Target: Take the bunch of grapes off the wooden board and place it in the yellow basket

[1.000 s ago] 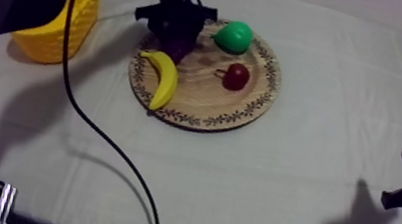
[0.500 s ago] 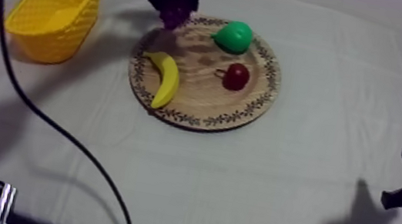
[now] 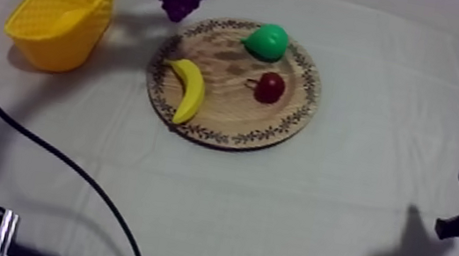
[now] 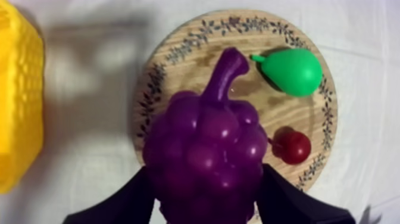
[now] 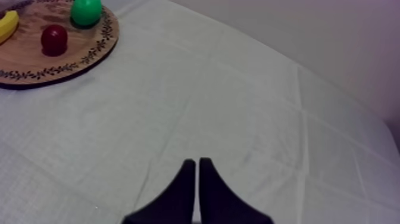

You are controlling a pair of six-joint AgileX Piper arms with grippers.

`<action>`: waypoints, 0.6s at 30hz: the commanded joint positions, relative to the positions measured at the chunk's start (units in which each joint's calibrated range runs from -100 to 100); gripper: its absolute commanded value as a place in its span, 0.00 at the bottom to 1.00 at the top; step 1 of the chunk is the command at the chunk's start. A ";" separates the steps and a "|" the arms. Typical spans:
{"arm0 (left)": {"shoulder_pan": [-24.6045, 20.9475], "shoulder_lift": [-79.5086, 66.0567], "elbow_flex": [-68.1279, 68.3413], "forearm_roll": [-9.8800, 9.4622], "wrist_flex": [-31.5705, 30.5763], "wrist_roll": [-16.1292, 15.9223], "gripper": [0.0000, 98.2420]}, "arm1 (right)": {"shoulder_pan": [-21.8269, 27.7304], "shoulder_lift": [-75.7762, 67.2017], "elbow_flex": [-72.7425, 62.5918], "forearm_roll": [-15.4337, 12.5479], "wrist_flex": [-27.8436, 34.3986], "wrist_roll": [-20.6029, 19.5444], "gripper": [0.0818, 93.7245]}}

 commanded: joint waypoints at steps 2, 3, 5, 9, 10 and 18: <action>-1.33 -0.66 0.20 -0.05 0.07 -0.30 0.53 | -0.01 0.00 0.00 -0.01 -0.01 0.02 0.00; -1.90 -0.96 0.39 -0.07 0.09 -0.44 0.53 | -0.01 0.00 0.00 -0.01 -0.01 0.02 0.00; -3.20 -1.62 1.02 -0.13 0.12 -0.71 0.53 | -0.01 0.00 0.00 -0.01 -0.01 0.02 0.00; -6.19 -3.35 2.80 -0.40 0.14 -1.36 0.53 | -0.01 0.00 0.00 -0.01 -0.01 0.02 0.00; -7.00 -3.80 3.22 -0.47 0.16 -1.56 0.53 | -0.01 0.00 0.00 -0.01 -0.01 0.02 0.00; -13.39 -6.34 4.19 -1.37 1.63 -3.34 0.52 | -0.01 0.00 0.00 -0.01 -0.01 0.02 0.00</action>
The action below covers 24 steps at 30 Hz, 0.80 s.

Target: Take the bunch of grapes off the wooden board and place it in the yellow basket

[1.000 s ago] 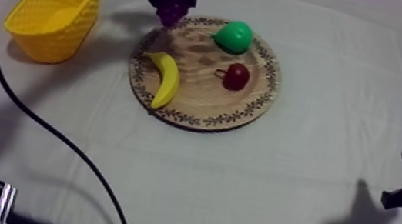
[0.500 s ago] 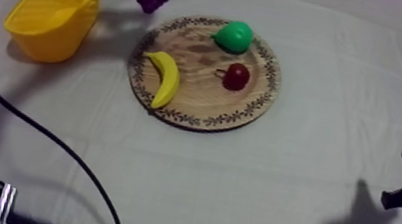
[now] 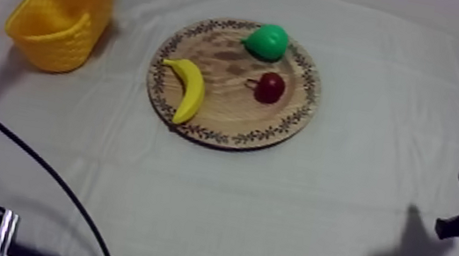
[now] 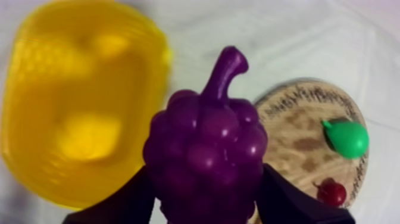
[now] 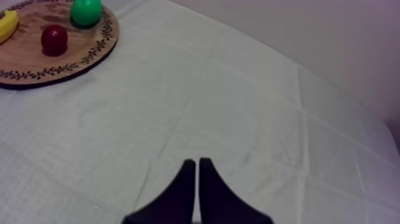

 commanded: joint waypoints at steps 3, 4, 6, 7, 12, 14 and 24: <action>-3.57 -0.83 0.33 -0.54 0.62 -0.89 0.53 | -0.01 0.00 0.00 -0.01 -0.01 0.02 0.00; -4.23 -1.08 0.55 -0.70 0.68 -1.09 0.53 | -0.01 0.00 0.00 -0.01 -0.01 0.02 0.00; -5.53 -1.61 1.07 -1.02 0.80 -1.44 0.53 | -0.01 0.00 0.00 -0.01 -0.01 0.02 0.00; -6.19 -1.86 1.40 -1.14 0.84 -1.62 0.53 | -0.01 0.00 0.00 -0.01 -0.01 0.02 0.00; -9.06 -2.61 2.84 -1.57 0.91 -2.38 0.53 | -0.01 0.00 0.00 -0.01 -0.01 0.02 0.00; -9.84 -2.61 3.18 -1.64 0.91 -2.60 0.53 | -0.01 0.00 0.00 -0.01 -0.01 0.02 0.00; -10.57 0.82 2.87 -1.62 0.38 -2.94 0.53 | -0.01 0.00 0.00 -0.01 -0.01 0.02 0.00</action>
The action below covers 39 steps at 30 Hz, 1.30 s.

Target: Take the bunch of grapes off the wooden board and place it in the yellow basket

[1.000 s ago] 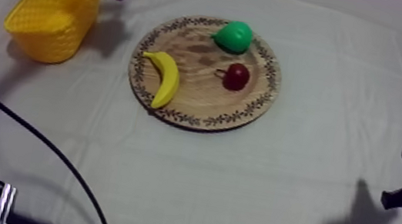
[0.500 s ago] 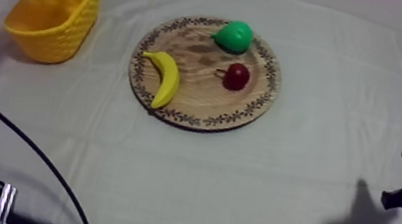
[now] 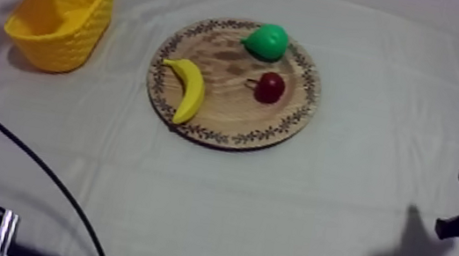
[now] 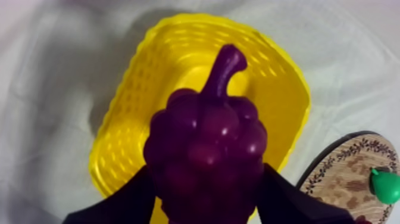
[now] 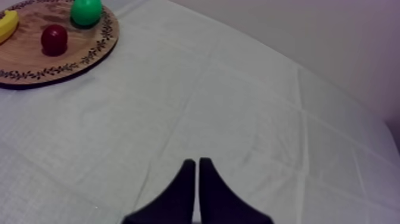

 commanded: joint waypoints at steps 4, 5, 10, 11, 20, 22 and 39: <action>0.22 4.10 0.61 0.45 -2.04 -0.21 0.53 | -0.01 0.00 0.00 -0.01 -0.01 0.02 0.00; 0.25 4.98 0.92 0.53 -2.61 -0.29 0.53 | -0.01 0.00 0.00 -0.01 -0.01 0.02 0.00; 0.29 9.50 2.58 0.90 -5.45 -0.71 0.53 | -0.01 0.00 0.00 -0.01 -0.01 0.02 0.00; 0.30 10.39 2.77 0.98 -5.97 -0.81 0.53 | -0.01 0.00 0.00 -0.01 -0.01 0.02 0.00; -0.04 16.79 2.03 1.54 -8.49 -1.38 0.65 | -0.01 0.00 0.00 -0.01 -0.01 0.02 0.00; -0.22 17.42 1.83 1.84 -8.80 -1.64 0.74 | -0.01 0.00 0.00 -0.01 -0.01 0.02 0.00; -0.26 10.99 4.47 2.66 -9.59 -3.10 0.91 | -0.01 0.00 0.00 -0.01 -0.01 0.02 0.00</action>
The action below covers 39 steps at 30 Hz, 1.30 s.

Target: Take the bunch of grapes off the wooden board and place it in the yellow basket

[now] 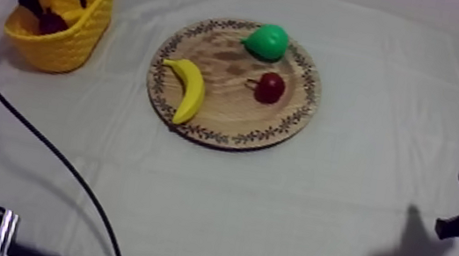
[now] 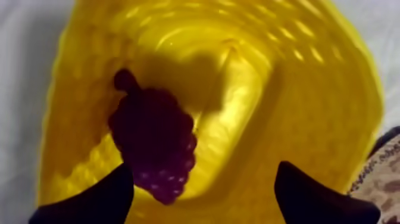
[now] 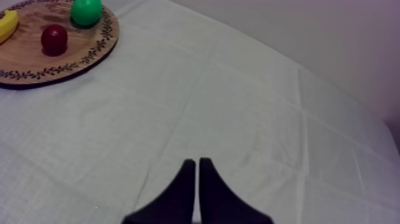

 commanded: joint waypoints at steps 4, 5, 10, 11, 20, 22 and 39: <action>0.14 -7.56 3.70 0.09 0.01 0.19 0.92 | -0.01 0.00 0.00 -0.01 -0.01 -0.01 0.00; 0.15 -9.22 4.78 0.10 0.00 0.31 0.93 | -0.01 0.00 0.00 -0.01 -0.01 -0.01 0.00; 0.23 -19.26 12.07 0.09 -1.44 0.63 0.82 | -0.01 0.00 0.00 -0.01 -0.01 -0.01 0.00; 0.30 -21.49 13.75 0.04 -1.98 0.57 0.79 | -0.01 0.00 0.00 -0.01 -0.01 -0.01 0.00; 0.42 -43.65 34.06 -0.42 -12.85 -1.51 0.62 | -0.01 0.00 0.00 -0.01 -0.01 -0.01 0.00; 0.44 -49.38 39.48 -0.67 -16.05 -2.10 0.59 | -0.01 0.00 0.00 -0.01 -0.01 -0.01 0.00; 0.21 -92.50 78.04 0.46 -34.76 -8.43 0.08 | -0.01 0.00 0.00 -0.01 -0.01 -0.01 0.00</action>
